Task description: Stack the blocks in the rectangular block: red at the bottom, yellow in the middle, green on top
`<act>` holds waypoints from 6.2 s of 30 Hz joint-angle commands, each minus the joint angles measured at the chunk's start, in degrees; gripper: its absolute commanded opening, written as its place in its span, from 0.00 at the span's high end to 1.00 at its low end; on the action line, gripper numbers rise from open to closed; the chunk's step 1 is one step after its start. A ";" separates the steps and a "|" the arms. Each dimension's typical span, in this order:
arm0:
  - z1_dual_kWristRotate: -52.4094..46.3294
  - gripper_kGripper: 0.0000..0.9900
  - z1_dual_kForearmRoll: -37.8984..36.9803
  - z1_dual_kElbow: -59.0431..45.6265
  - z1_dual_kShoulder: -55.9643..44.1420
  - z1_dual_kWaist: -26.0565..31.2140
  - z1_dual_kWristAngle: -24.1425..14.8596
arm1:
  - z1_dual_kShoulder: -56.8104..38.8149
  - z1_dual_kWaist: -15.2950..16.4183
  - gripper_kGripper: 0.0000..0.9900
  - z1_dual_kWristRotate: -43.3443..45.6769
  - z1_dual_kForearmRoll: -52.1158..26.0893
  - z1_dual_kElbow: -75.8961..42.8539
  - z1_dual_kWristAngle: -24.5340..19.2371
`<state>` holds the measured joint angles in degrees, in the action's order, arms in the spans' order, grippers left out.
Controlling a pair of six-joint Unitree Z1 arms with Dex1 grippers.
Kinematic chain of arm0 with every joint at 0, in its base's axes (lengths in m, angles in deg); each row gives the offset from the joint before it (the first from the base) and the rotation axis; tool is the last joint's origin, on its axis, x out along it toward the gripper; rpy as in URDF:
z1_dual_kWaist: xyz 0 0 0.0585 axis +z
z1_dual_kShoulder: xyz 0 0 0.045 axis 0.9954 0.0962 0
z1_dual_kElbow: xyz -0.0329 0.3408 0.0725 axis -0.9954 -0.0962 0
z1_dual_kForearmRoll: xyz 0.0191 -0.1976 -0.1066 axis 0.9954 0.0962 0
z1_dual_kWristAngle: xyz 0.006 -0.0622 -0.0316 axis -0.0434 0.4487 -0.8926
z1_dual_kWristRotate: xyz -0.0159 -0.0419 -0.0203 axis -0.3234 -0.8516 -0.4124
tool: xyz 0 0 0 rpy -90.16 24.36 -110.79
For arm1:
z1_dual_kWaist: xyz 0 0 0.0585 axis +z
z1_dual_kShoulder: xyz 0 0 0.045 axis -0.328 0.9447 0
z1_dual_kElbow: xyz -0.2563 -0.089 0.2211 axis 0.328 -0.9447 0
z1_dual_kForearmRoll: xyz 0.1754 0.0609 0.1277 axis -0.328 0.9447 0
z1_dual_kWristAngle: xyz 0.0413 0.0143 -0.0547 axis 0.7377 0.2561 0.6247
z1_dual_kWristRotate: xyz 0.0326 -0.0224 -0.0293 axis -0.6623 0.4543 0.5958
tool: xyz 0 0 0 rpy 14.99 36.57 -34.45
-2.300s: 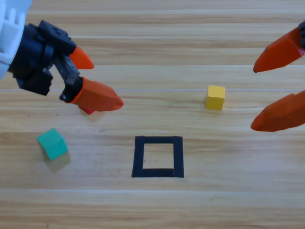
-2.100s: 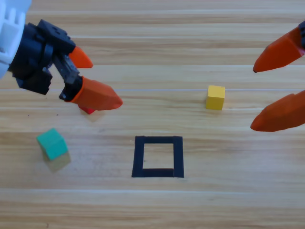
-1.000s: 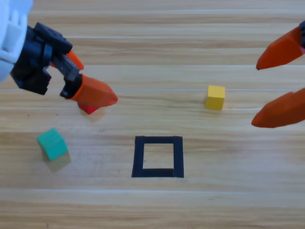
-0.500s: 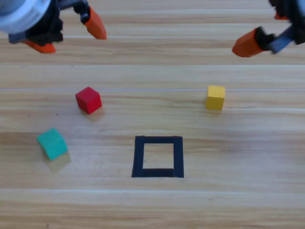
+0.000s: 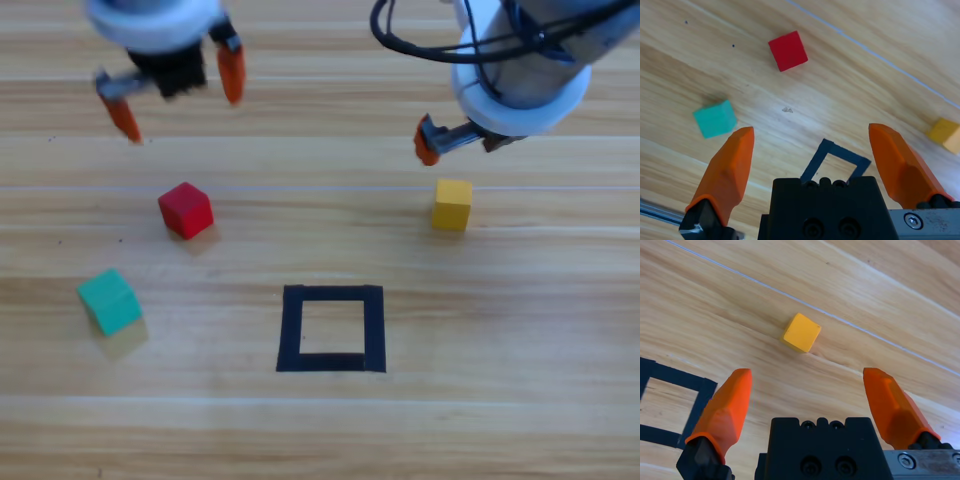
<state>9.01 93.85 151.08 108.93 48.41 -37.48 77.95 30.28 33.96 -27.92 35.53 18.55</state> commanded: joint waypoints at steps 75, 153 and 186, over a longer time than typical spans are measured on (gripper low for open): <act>9.42 0.86 -1.92 8.25 22.91 14.36 13.92 | -1.63 -8.73 1.00 -20.19 29.21 13.88 16.97; 16.36 1.00 -6.31 -4.05 17.11 -16.49 13.13 | 8.92 -8.73 1.00 -19.93 28.77 13.00 19.79; 14.78 1.00 -11.59 -9.15 15.88 -14.73 13.13 | 9.36 -8.73 1.00 -19.93 28.77 13.18 19.70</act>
<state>24.67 83.02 142.94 123.53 32.69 -23.94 84.43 20.41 14.69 0.64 48.53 37.37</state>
